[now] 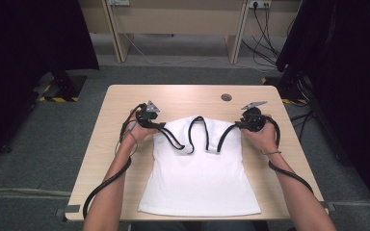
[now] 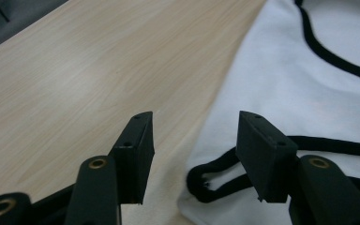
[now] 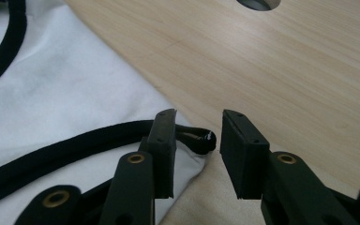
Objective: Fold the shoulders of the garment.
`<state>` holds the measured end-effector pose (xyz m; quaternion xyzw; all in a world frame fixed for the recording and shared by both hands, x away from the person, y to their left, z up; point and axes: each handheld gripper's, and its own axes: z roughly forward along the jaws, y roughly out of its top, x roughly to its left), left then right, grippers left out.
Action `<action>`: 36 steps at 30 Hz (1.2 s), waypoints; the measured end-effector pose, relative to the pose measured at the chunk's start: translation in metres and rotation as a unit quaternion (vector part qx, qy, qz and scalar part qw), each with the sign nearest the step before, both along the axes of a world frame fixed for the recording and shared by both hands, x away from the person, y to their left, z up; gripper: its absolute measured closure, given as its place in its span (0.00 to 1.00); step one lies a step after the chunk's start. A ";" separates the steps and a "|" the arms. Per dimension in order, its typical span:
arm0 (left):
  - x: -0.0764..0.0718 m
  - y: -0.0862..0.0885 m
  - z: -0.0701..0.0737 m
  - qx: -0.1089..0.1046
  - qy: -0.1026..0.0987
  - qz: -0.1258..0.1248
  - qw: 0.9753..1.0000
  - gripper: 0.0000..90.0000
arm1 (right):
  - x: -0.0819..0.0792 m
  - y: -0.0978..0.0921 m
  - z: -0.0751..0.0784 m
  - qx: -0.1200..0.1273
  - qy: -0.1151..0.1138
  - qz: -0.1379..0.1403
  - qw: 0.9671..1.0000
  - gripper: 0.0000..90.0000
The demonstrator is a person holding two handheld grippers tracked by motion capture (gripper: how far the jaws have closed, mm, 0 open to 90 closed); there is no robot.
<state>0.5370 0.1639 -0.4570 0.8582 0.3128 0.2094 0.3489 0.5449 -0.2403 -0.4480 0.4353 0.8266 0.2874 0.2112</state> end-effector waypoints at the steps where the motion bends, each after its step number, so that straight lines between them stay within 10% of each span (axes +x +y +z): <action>1: -0.001 -0.003 -0.001 0.008 0.002 -0.009 1.000 0.50 | 0.000 0.001 -0.001 0.000 0.001 0.002 1.000 0.71; 6: 0.002 -0.013 -0.007 0.036 0.008 -0.021 0.999 0.50 | 0.005 0.001 -0.008 -0.014 0.012 0.002 1.000 0.69; 22: 0.010 -0.010 -0.006 0.012 -0.002 0.010 1.000 0.62 | 0.011 -0.002 -0.010 0.011 0.023 -0.022 0.999 0.83; 36: 0.010 -0.016 -0.003 0.036 0.027 -0.027 0.999 0.52 | -0.002 0.027 0.000 0.002 0.020 0.064 0.998 0.68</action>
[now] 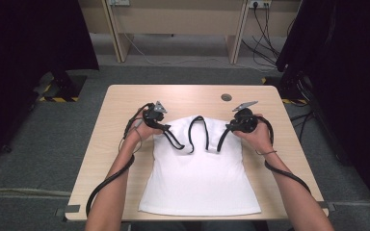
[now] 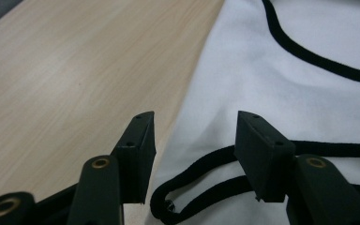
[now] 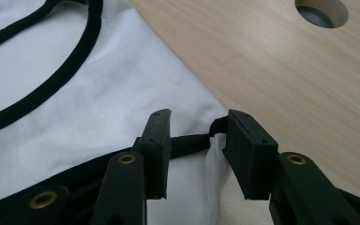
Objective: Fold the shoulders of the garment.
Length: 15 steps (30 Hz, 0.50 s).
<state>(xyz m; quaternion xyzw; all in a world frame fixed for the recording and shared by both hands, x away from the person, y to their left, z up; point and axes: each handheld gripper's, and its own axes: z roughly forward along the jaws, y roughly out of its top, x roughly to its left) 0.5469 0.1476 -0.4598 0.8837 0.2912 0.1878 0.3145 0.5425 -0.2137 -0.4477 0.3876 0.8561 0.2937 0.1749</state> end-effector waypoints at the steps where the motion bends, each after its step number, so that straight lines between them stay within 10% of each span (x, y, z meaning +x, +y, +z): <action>1: 0.001 0.000 -0.002 0.004 0.002 0.001 1.000 0.52 | 0.000 0.001 -0.001 -0.003 0.000 0.000 1.000 0.68; 15: 0.004 0.009 -0.010 0.004 -0.040 0.047 0.998 0.54 | 0.001 -0.002 -0.013 -0.008 0.005 -0.007 1.000 0.68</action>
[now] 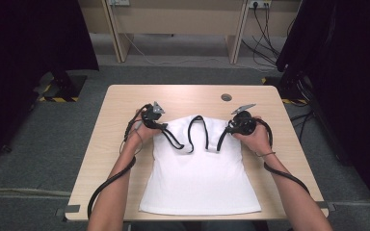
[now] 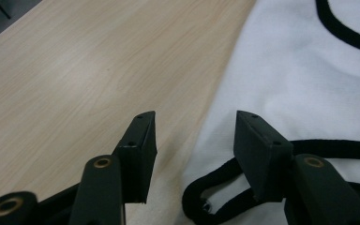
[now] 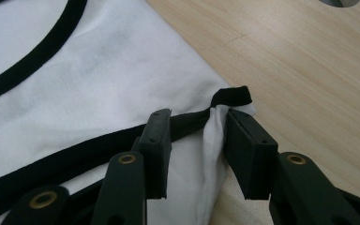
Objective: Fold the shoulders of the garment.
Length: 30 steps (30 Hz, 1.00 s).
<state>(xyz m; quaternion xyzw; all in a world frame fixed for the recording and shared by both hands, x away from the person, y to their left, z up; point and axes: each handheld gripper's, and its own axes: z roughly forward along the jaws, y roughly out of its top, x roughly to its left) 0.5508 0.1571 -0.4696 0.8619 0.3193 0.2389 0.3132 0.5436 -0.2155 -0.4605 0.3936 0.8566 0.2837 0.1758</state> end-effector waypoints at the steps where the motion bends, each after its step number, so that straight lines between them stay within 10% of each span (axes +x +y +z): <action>1: 0.000 0.001 0.000 -0.002 0.000 0.002 1.000 0.54 | 0.000 0.000 0.000 0.000 0.000 0.000 1.000 0.68; 6: -0.003 0.007 0.010 -0.018 -0.001 -0.007 1.000 0.53 | -0.001 0.001 0.001 -0.004 0.000 0.000 1.000 0.68; 20: -0.011 0.021 0.014 0.049 0.046 -0.092 0.994 0.54 | -0.001 0.001 0.000 -0.003 0.000 0.000 1.000 0.68; 30: -0.003 0.022 0.004 0.008 0.037 -0.038 0.999 0.73 | -0.001 0.001 0.000 -0.005 -0.003 0.004 1.000 0.68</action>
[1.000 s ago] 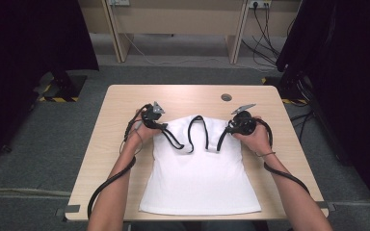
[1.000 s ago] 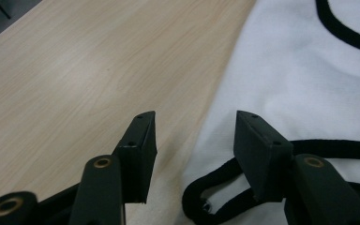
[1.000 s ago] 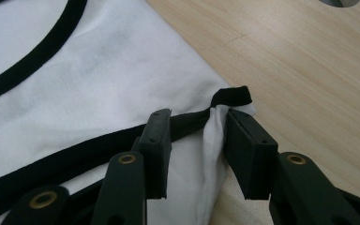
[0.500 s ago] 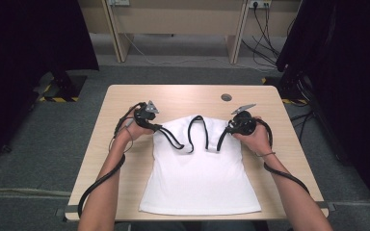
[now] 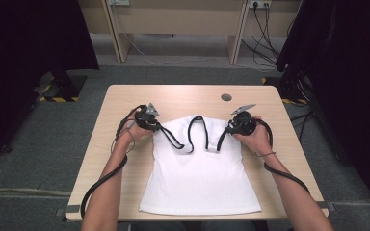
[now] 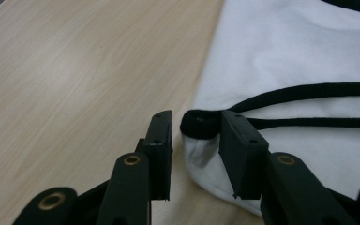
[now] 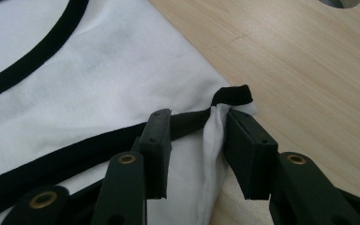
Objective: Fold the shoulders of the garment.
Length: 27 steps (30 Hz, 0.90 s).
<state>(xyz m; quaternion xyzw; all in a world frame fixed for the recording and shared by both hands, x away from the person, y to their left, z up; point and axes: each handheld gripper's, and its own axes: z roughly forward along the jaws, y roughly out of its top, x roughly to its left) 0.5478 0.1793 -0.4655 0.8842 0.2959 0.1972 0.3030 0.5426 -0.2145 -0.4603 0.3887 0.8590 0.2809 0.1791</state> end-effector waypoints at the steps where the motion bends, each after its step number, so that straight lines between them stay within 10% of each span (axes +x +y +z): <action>1: 0.000 0.001 -0.001 -0.001 0.001 0.008 1.000 0.74 | 0.000 0.000 0.000 -0.001 0.000 0.000 1.000 0.68; 16: 0.002 -0.004 0.000 -0.013 0.000 -0.030 0.999 0.70 | 0.000 0.000 0.000 -0.001 -0.002 0.001 1.000 0.68; 27: 0.002 -0.005 0.000 -0.018 0.009 -0.021 1.000 0.92 | -0.001 0.000 -0.001 0.000 -0.004 0.001 1.000 0.68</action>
